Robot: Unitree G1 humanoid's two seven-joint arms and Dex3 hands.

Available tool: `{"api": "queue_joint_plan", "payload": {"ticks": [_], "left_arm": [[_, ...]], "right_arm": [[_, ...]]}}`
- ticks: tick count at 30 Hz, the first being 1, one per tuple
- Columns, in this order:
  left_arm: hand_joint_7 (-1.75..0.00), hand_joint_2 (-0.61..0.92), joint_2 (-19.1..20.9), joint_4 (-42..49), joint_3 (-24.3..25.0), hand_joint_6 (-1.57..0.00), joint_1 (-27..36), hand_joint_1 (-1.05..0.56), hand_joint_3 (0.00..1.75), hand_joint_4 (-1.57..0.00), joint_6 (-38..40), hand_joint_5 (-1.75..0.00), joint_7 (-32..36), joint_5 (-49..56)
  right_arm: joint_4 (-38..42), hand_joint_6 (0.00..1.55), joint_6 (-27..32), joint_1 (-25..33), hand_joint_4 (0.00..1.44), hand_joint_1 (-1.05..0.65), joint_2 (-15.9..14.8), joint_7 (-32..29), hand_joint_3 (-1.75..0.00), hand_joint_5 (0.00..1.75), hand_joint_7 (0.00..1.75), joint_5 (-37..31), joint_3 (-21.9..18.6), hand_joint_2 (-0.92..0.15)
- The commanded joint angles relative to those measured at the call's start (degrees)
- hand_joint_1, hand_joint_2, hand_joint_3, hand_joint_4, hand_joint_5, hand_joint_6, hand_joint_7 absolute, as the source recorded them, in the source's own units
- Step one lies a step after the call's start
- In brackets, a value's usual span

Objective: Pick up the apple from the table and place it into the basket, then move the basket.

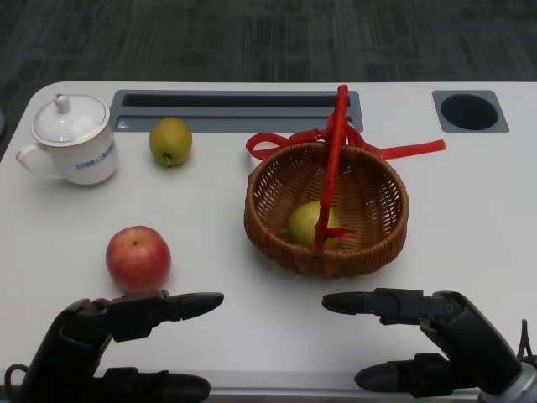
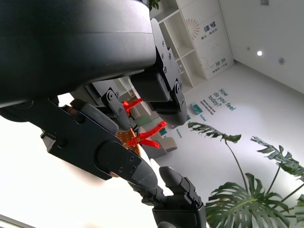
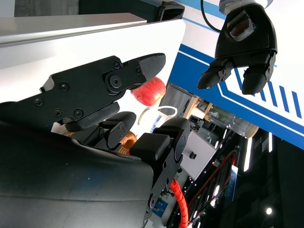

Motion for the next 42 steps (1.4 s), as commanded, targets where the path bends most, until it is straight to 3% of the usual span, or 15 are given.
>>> {"api": "queue_joint_plan", "payload": {"ticks": [1,6,10,15,18,23,30,36,42], "left_arm": [[0.00,0.75,0.72,0.26,0.32,-0.87,0.01,-0.43,0.00,-0.95,-0.45,0.00,-0.38,-0.56],[0.00,0.75,0.04,-0.43,3.78,-0.81,-0.17,-0.50,0.00,-0.88,-1.98,0.00,2.11,5.12],[0.00,0.75,-1.25,-2.35,11.15,-0.59,-0.31,-0.69,0.00,-0.57,-2.92,0.00,7.45,17.96],[0.00,0.77,-1.96,-2.75,20.12,-0.36,-3.01,-0.88,0.01,-0.31,-2.42,0.00,20.50,39.30],[0.00,0.79,0.18,-0.91,21.41,-0.29,-5.09,-0.93,0.01,-0.26,0.26,0.00,29.36,49.49],[0.00,0.78,5.53,6.73,17.05,-0.26,-10.13,-0.92,0.00,-0.21,6.13,0.00,40.99,58.10],[-0.01,0.75,10.63,25.85,5.15,-0.28,-21.84,-0.86,0.00,-0.24,12.32,-0.02,55.54,63.31],[-0.02,0.72,10.86,43.29,-4.24,-0.33,-32.30,-0.81,0.00,-0.31,15.24,-0.03,60.48,62.24],[-0.01,0.69,8.66,52.61,-10.09,-0.37,-37.73,-0.76,0.00,-0.36,17.76,-0.03,61.16,59.27]], "right_arm": [[0.36,0.71,-0.75,-0.44,0.75,-0.46,-0.44,-0.48,0.00,0.00,0.00,0.08,-0.78,-0.80],[0.51,0.71,-0.78,-0.70,0.76,-0.46,-0.56,-0.82,0.00,0.00,0.00,-0.54,-0.87,-0.80],[0.69,0.71,-0.89,-0.75,0.76,-0.46,-0.56,-1.06,0.00,0.00,0.00,-0.97,-0.94,-0.80],[0.54,0.71,-0.57,-0.69,0.76,-0.46,-0.38,-1.31,0.00,0.00,0.00,-1.36,-1.01,-0.80],[0.44,0.71,-0.53,-0.63,0.77,-0.46,-0.24,-1.61,0.00,0.00,0.00,-1.67,-1.04,-0.80],[0.42,0.71,-0.64,-0.61,0.77,-0.47,-0.31,-2.21,0.00,0.00,0.00,-2.46,-1.08,-0.80],[-0.07,0.71,-0.04,-0.60,0.77,-0.48,-0.89,-2.24,0.00,0.00,0.00,-2.53,-1.01,-0.81],[-0.28,0.72,-0.15,-0.36,0.78,-0.48,-0.98,-2.47,0.00,0.00,0.00,-2.50,-1.17,-0.81],[-0.81,0.73,0.13,0.16,0.78,-0.48,-1.06,-2.67,0.00,0.00,0.00,-2.45,-1.27,-0.80]]}}
